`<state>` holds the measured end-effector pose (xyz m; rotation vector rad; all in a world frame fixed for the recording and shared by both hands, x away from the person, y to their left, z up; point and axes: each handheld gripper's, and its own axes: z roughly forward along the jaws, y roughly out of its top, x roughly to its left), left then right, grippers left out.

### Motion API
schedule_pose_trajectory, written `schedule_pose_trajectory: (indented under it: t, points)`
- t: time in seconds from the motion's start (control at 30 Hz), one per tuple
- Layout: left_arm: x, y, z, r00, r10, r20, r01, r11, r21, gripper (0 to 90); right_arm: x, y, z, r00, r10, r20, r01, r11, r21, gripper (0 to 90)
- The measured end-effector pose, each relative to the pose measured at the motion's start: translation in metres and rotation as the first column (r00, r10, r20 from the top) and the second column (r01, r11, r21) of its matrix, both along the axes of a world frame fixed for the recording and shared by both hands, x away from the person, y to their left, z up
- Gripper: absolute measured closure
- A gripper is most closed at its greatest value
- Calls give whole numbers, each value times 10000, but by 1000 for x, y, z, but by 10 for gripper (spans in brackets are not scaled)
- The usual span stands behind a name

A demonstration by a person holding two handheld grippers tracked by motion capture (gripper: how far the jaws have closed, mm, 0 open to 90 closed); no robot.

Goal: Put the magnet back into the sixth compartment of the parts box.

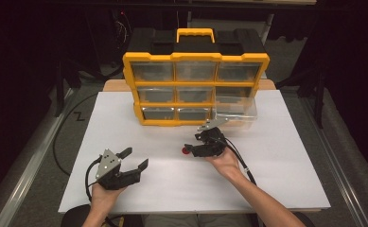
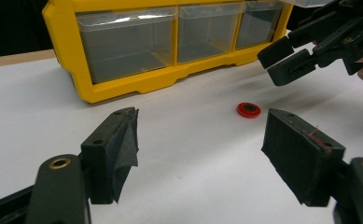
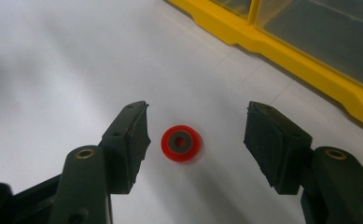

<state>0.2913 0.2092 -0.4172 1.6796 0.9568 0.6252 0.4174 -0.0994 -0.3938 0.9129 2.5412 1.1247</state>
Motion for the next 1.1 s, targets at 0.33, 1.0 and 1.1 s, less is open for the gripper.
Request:
schedule_pose_trajectory:
  t: [0.33,1.0,1.1]
  points:
    - [0,0,0,10000,-7,-3,7,10000,10,268,9,8,1,9953,-70,-970,-13,9964,-852,468]
    - [0,-1,0,10000,-15,17,15,10000,49,267,20,24,6,9792,192,-2019,-571,9813,-1839,487]
    - [0,0,0,10000,3,34,-3,10000,20,267,22,28,4,9732,279,-2284,-789,9729,-2176,493]
